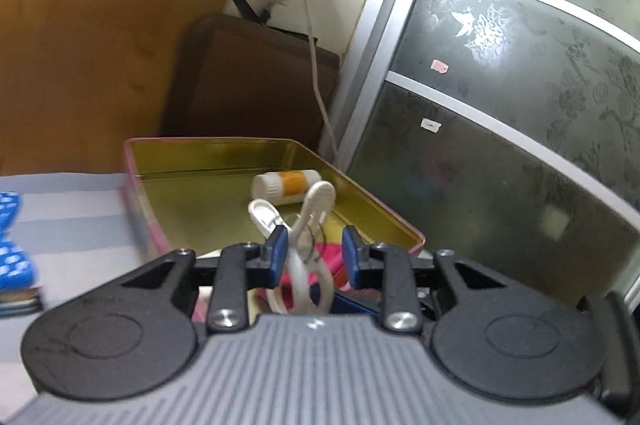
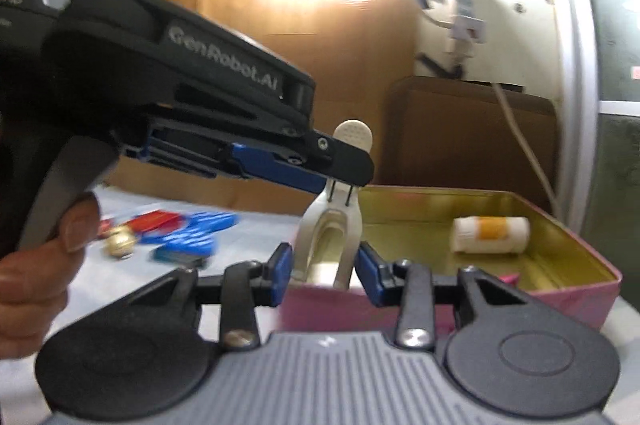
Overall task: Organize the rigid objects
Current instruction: 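Place the white clip figure into the pink tin and open the right tool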
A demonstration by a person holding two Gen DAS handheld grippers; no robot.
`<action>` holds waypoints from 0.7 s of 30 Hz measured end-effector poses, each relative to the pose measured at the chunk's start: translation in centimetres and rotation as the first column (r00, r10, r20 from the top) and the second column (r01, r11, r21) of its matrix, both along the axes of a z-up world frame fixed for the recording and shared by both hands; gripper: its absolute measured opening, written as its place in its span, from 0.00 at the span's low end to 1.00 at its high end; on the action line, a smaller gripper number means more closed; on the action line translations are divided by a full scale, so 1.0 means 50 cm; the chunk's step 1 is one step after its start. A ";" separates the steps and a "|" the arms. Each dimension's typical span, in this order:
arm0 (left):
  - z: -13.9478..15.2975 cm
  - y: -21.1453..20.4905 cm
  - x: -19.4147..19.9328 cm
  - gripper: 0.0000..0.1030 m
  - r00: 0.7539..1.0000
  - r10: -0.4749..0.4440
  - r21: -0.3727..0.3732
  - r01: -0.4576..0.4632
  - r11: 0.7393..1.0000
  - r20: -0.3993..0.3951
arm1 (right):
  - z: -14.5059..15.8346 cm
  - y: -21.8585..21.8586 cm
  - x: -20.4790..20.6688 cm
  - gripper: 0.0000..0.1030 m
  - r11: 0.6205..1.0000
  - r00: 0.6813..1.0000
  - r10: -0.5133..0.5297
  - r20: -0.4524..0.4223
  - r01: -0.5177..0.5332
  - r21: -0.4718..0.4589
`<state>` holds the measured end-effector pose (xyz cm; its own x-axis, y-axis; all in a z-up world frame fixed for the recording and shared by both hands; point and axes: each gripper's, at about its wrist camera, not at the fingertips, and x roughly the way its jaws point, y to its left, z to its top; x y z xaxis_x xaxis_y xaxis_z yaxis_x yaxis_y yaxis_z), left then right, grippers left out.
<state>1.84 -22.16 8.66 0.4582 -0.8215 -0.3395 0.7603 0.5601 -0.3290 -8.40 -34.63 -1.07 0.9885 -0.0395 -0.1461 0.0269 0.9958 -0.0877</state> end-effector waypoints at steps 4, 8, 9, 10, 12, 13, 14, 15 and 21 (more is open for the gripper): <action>-0.005 -0.062 0.018 0.55 0.997 0.058 0.065 -0.061 0.996 0.056 | -0.010 -0.050 0.079 0.35 0.995 0.995 -0.095 -0.037 0.094 -0.015; -0.017 -0.045 0.028 0.55 0.993 0.107 0.087 -0.111 0.990 0.043 | -0.024 -0.080 0.098 0.40 0.989 0.989 -0.138 -0.056 0.140 0.044; -0.020 -0.029 0.029 0.56 0.993 0.111 0.081 -0.113 0.990 0.035 | -0.025 -0.079 0.085 0.42 0.990 0.991 -0.128 -0.042 0.130 0.060; -0.023 -0.008 0.029 0.57 0.992 0.124 0.081 -0.127 0.989 0.036 | -0.025 -0.077 0.077 0.44 0.990 0.992 -0.122 -0.028 0.123 0.066; -0.029 0.037 0.027 0.59 0.987 0.158 0.080 -0.161 0.984 0.042 | -0.025 -0.068 0.058 0.45 0.992 0.994 -0.107 -0.008 0.107 0.068; -0.035 0.064 0.026 0.60 0.984 0.173 0.082 -0.175 0.981 0.036 | -0.025 -0.061 0.051 0.45 0.993 0.996 -0.093 -0.002 0.093 0.072; -0.042 0.094 0.025 0.60 0.982 0.187 0.086 -0.189 0.978 0.026 | -0.024 -0.054 0.044 0.45 0.994 0.997 -0.077 0.003 0.077 0.078; -0.050 0.130 0.023 0.60 0.979 0.204 0.090 -0.204 0.975 0.018 | -0.022 -0.046 0.037 0.45 0.995 0.998 -0.061 0.011 0.060 0.085; -0.111 0.365 -0.003 0.60 0.910 0.403 0.172 -0.414 0.894 0.092 | -0.007 0.040 0.036 0.48 0.989 0.994 0.107 -0.009 -0.106 0.100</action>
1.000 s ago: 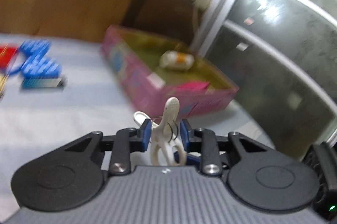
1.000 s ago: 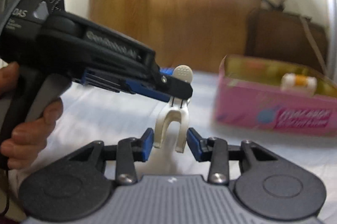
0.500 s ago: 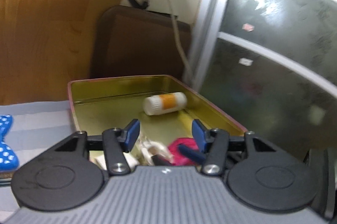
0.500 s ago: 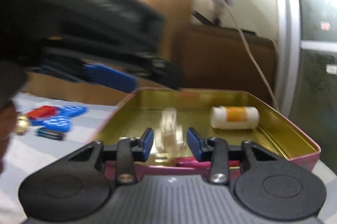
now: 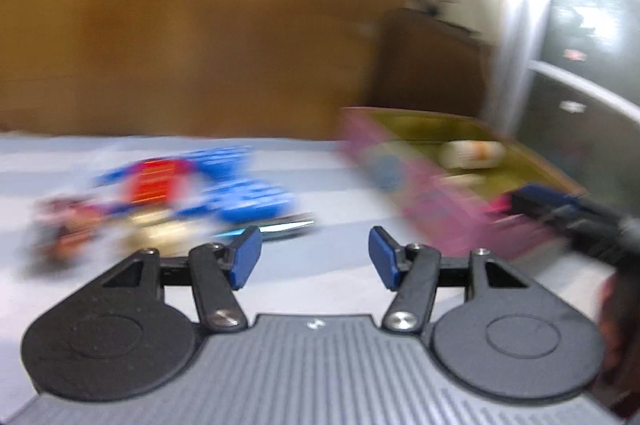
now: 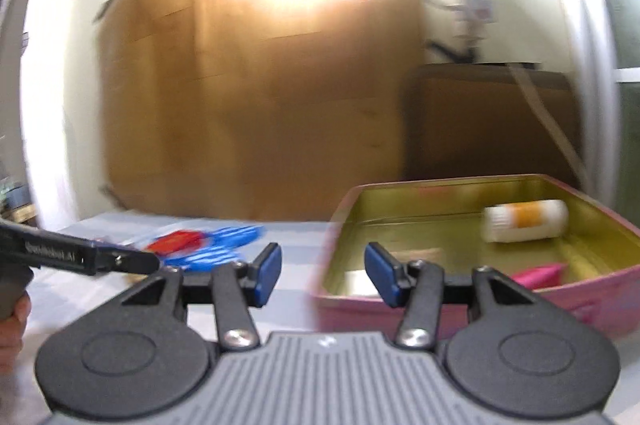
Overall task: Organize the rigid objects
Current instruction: 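Place the white clip figure into the pink tin and open the right tool, then grasp the red-haired figurine with the right tool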
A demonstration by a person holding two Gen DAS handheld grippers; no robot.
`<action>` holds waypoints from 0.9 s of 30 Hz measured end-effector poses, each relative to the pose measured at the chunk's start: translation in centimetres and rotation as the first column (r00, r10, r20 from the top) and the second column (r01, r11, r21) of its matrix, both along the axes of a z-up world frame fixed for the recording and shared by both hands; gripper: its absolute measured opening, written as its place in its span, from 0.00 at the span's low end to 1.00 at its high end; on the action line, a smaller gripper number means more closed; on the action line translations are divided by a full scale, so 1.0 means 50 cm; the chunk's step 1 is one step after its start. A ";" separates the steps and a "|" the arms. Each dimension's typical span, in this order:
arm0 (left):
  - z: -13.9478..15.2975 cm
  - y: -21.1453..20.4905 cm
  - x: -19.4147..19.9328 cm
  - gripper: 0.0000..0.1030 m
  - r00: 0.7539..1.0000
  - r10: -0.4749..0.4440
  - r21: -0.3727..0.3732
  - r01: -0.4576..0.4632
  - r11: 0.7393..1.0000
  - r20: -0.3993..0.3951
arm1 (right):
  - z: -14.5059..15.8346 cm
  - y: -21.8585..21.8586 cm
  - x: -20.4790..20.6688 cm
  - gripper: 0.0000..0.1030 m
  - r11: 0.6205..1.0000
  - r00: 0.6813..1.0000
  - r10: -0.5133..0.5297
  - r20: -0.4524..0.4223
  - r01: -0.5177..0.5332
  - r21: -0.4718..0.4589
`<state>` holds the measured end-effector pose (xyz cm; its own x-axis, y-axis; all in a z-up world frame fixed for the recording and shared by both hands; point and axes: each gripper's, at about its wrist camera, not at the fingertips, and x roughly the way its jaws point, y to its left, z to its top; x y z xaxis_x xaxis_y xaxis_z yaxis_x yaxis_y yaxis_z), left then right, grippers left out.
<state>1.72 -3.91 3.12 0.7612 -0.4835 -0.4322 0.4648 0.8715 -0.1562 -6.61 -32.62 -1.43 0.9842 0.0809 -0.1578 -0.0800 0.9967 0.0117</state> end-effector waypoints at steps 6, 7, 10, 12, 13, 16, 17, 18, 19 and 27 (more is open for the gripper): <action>-0.057 0.249 0.027 0.60 0.933 0.361 -0.015 -0.361 0.932 -0.015 | -0.010 0.141 0.077 0.48 0.981 0.973 0.195 -0.123 -0.196 0.004; -0.067 0.279 0.032 0.60 0.916 0.401 -0.042 -0.401 0.915 -0.029 | -0.012 0.166 0.096 0.48 0.974 0.963 0.226 -0.145 -0.226 0.014; -0.086 0.350 0.041 0.59 0.894 0.429 -0.211 -0.448 0.869 -0.134 | -0.018 0.255 0.158 0.48 0.954 0.933 0.295 -0.205 -0.298 0.017; -0.082 0.363 0.035 0.59 0.879 0.460 -0.252 -0.476 0.842 -0.123 | -0.017 0.317 0.196 0.48 0.941 0.913 0.333 -0.237 -0.338 0.021; -0.081 0.366 0.032 0.60 0.879 0.461 -0.265 -0.476 0.839 -0.119 | -0.016 0.346 0.217 0.48 0.933 0.902 0.353 -0.249 -0.358 0.027; -0.077 0.371 0.025 0.60 0.882 0.462 -0.296 -0.469 0.832 -0.096 | -0.016 0.436 0.281 0.54 0.916 0.879 0.391 -0.273 -0.399 0.027; -0.081 0.372 0.023 0.60 0.881 0.463 -0.299 -0.469 0.831 -0.097 | -0.019 0.465 0.303 0.55 0.912 0.873 0.397 -0.283 -0.409 0.017; -0.082 0.373 0.025 0.60 0.881 0.461 -0.301 -0.469 0.830 -0.103 | -0.024 0.489 0.323 0.55 0.911 0.871 0.395 -0.293 -0.411 0.007; -0.082 0.370 0.030 0.60 0.883 0.458 -0.303 -0.468 0.831 -0.108 | -0.028 0.511 0.344 0.55 0.913 0.870 0.389 -0.302 -0.409 -0.005; -0.086 0.381 0.030 0.61 0.887 0.444 -0.329 -0.460 0.825 -0.127 | -0.054 0.544 0.343 0.28 0.896 0.861 0.365 -0.353 -0.428 -0.117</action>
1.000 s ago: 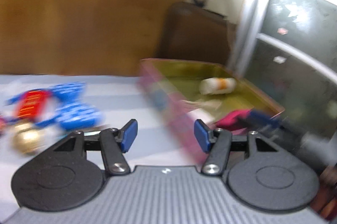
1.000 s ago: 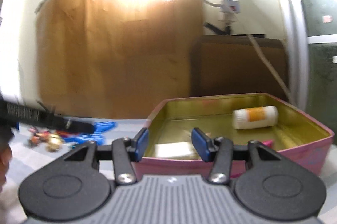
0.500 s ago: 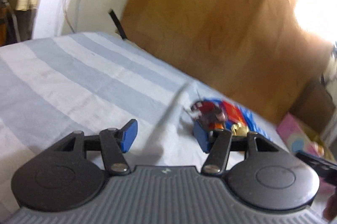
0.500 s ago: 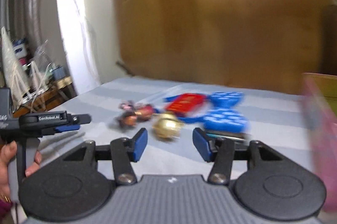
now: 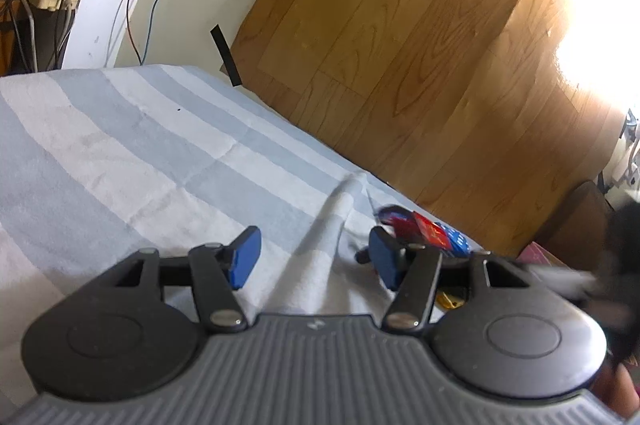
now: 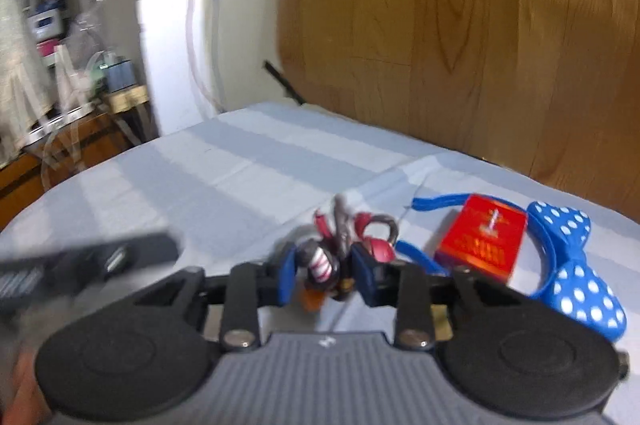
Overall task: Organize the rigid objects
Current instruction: 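Grasp the red-haired figurine with the right tool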
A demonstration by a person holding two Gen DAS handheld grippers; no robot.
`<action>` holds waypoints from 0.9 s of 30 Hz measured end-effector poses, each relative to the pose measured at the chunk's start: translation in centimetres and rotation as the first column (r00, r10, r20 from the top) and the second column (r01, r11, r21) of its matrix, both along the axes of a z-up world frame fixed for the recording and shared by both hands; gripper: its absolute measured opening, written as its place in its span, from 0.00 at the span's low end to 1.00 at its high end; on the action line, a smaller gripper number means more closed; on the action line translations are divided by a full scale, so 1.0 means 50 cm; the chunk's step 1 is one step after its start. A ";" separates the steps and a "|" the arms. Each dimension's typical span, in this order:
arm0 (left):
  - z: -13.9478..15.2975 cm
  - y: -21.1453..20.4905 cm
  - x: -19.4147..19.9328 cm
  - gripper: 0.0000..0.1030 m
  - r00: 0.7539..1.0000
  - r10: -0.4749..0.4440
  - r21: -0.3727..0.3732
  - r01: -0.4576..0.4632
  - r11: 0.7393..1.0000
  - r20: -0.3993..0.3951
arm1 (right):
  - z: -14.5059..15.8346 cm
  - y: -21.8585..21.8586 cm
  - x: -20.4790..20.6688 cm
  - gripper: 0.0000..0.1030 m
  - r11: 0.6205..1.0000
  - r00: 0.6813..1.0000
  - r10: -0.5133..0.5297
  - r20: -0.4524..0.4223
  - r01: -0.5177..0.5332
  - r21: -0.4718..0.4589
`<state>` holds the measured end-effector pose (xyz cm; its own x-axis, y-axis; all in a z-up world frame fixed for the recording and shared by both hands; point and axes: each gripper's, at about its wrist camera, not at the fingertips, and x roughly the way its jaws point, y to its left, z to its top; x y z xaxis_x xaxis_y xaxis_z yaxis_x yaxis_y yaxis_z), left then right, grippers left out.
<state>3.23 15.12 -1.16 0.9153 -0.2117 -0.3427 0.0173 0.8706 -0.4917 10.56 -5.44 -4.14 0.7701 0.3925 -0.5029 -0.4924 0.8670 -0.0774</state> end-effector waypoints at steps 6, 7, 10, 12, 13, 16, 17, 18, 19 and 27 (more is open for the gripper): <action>0.001 0.003 0.001 0.64 1.000 -0.010 -0.007 0.010 1.000 -0.005 | -0.005 -0.121 -0.195 0.28 0.994 0.994 0.110 0.003 -0.110 -0.017; 0.002 -0.001 -0.001 0.64 1.000 -0.017 0.001 0.017 1.000 -0.003 | -0.007 -0.149 -0.232 0.28 0.995 0.995 0.101 0.014 -0.100 -0.030; 0.010 -0.025 -0.004 0.70 0.998 -0.068 0.059 0.067 0.996 0.012 | -0.014 -0.215 -0.319 0.28 0.997 0.997 0.024 0.070 -0.018 -0.078; 0.019 -0.060 -0.010 0.72 0.992 -0.123 0.139 0.119 0.983 0.017 | -0.026 -0.255 -0.364 0.37 0.993 0.993 -0.052 0.108 0.063 -0.099; 0.022 -0.080 -0.016 0.72 0.987 -0.158 0.163 0.155 0.974 0.007 | -0.032 -0.272 -0.374 0.42 0.991 0.991 -0.083 0.106 0.094 -0.100; 0.033 -0.141 -0.048 0.72 0.948 -0.319 0.088 0.319 0.944 -0.018 | -0.048 -0.322 -0.402 0.53 0.989 0.987 -0.142 0.068 0.144 -0.017; 0.037 -0.165 -0.060 0.72 0.924 -0.381 0.066 0.382 0.922 -0.020 | -0.052 -0.334 -0.404 0.54 0.989 0.988 -0.148 0.049 0.148 0.019; 0.042 -0.191 -0.073 0.72 0.897 -0.441 0.055 0.441 0.896 -0.021 | -0.055 -0.344 -0.403 0.55 0.987 0.988 -0.153 0.032 0.151 0.052; 0.046 -0.215 -0.084 0.75 0.873 -0.488 0.048 0.488 0.871 -0.023 | -0.055 -0.347 -0.401 0.55 0.985 0.988 -0.155 0.018 0.154 0.074; 0.047 -0.308 -0.085 0.82 0.798 -0.594 -0.023 0.595 0.804 -0.103 | -0.046 -0.347 -0.385 0.79 0.982 0.986 -0.157 0.052 0.151 0.111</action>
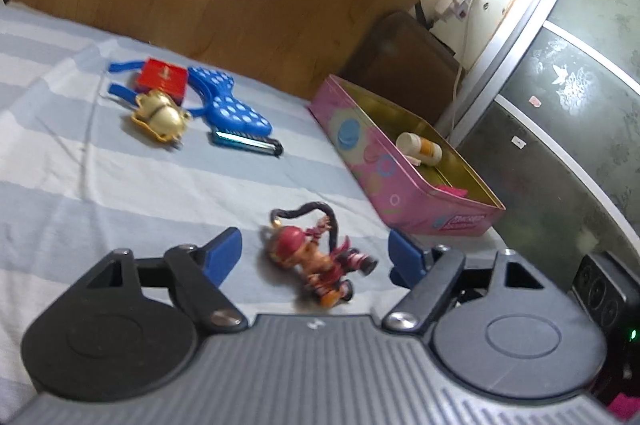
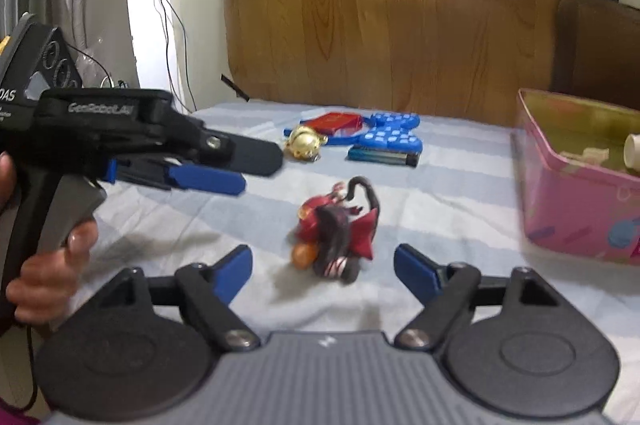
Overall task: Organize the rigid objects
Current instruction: 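Grasp the red-haired figurine with the right tool, then drop the red-haired figurine into the pink tin with the right tool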
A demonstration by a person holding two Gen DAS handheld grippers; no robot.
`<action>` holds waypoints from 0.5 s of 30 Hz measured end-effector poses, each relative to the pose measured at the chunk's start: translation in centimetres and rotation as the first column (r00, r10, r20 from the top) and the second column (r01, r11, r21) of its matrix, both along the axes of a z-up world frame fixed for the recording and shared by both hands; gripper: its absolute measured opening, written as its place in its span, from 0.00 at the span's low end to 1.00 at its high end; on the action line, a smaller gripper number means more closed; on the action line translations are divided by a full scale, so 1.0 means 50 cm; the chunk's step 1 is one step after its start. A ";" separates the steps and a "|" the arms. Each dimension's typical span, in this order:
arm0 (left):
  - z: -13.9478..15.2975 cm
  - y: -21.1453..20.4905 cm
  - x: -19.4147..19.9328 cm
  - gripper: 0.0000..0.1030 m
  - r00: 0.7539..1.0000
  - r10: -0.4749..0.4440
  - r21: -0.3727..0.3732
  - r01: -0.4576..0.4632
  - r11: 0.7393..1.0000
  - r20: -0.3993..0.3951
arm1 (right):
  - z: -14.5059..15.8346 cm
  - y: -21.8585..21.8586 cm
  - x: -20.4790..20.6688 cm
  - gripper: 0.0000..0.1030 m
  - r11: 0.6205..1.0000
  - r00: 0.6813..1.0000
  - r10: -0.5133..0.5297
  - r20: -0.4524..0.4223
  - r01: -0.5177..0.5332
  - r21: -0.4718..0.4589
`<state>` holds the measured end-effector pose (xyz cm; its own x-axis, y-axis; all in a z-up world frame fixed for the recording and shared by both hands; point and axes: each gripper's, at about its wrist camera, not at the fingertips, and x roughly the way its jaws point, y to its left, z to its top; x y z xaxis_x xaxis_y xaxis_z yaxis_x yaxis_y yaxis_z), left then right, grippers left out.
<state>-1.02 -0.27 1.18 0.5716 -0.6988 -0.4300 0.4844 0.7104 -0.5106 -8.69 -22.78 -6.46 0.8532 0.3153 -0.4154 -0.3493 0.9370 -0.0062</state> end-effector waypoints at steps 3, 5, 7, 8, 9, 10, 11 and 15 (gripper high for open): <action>-0.007 -0.025 0.024 0.82 0.999 -0.027 -0.019 0.026 0.999 -0.043 | 0.000 0.004 0.013 0.79 1.000 1.000 0.000 -0.002 0.000 -0.025; -0.014 -0.044 0.030 0.81 0.998 -0.024 -0.004 0.024 1.000 -0.057 | -0.001 0.012 0.033 0.79 0.999 1.000 -0.003 -0.021 0.002 -0.054; -0.034 -0.055 0.045 0.75 0.995 -0.011 0.009 0.012 1.000 -0.096 | -0.004 0.018 0.063 0.78 0.998 0.998 -0.004 -0.056 0.000 -0.070; -0.043 -0.059 0.051 0.66 0.993 -0.015 0.000 0.015 1.000 -0.116 | -0.008 0.020 0.081 0.71 0.997 0.997 -0.003 -0.075 -0.003 -0.071; -0.055 -0.062 0.052 0.66 0.991 -0.015 -0.014 0.013 1.000 -0.131 | -0.012 0.021 0.098 0.59 0.998 0.995 0.006 -0.101 -0.013 -0.063; -0.055 -0.061 0.045 0.66 0.994 0.003 -0.015 -0.005 1.000 -0.113 | -0.015 0.019 0.106 0.58 0.999 0.994 0.004 -0.111 -0.010 -0.045; -0.051 -0.062 0.038 0.64 0.995 0.010 -0.004 -0.010 1.000 -0.101 | -0.016 0.018 0.107 0.57 0.999 0.995 0.005 -0.103 -0.008 -0.034; -0.009 -0.072 0.021 0.61 0.999 -0.010 -0.010 0.010 1.000 -0.044 | -0.007 0.015 0.060 0.57 0.998 1.000 -0.011 0.028 0.012 -0.062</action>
<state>0.02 -3.88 0.72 0.5449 -0.7090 -0.4477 0.4683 0.7002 -0.5389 -5.67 -22.03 -6.82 0.8681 0.2799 -0.4101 -0.3375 0.9384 -0.0739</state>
